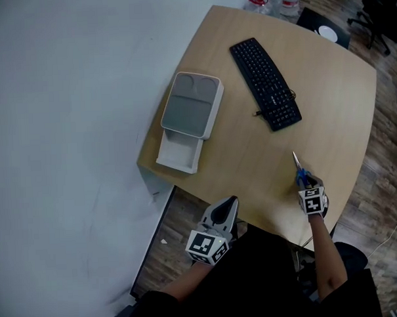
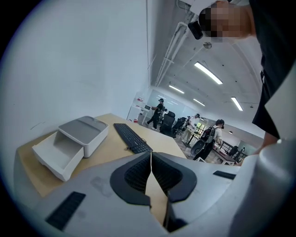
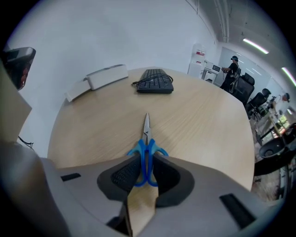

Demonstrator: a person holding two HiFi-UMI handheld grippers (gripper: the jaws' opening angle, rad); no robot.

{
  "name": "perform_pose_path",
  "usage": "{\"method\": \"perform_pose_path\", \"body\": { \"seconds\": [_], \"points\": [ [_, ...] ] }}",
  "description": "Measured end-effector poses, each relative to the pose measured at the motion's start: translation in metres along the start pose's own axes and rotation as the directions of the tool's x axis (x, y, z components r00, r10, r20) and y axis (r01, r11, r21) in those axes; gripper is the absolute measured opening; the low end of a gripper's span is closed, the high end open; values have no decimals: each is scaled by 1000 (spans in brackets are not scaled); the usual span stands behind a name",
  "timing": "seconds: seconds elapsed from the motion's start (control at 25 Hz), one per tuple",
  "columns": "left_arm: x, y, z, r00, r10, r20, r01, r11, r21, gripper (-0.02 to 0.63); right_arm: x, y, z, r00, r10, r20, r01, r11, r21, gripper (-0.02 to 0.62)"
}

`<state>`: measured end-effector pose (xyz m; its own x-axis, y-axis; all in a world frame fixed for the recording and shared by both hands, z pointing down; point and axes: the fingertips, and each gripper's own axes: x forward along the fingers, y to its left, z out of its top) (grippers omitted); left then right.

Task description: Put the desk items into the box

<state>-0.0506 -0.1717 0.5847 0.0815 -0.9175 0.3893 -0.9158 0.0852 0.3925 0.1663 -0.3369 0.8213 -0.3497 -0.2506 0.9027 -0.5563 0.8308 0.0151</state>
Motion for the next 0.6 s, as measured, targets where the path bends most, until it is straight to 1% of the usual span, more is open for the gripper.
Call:
{"method": "perform_pose_path", "body": {
  "seconds": [0.12, 0.28, 0.4, 0.6],
  "points": [
    [-15, 18, 6, 999, 17, 26, -17, 1000, -23, 17, -7, 10, 8, 1000, -22, 11, 22, 1000, 8, 143],
    [-35, 53, 20, 994, 73, 79, -66, 995, -80, 17, -18, 29, 27, 999, -30, 33, 30, 1000, 6, 141],
    [-48, 76, 30, 991, 93, 99, -85, 993, -83, 17, -24, 46, 44, 999, -33, 43, 32, 999, 5, 141],
    [-65, 104, 38, 989, 88, 121, -79, 994, -77, 17, -31, 78, 75, 997, -39, 72, 40, 999, -17, 141]
  ]
}}
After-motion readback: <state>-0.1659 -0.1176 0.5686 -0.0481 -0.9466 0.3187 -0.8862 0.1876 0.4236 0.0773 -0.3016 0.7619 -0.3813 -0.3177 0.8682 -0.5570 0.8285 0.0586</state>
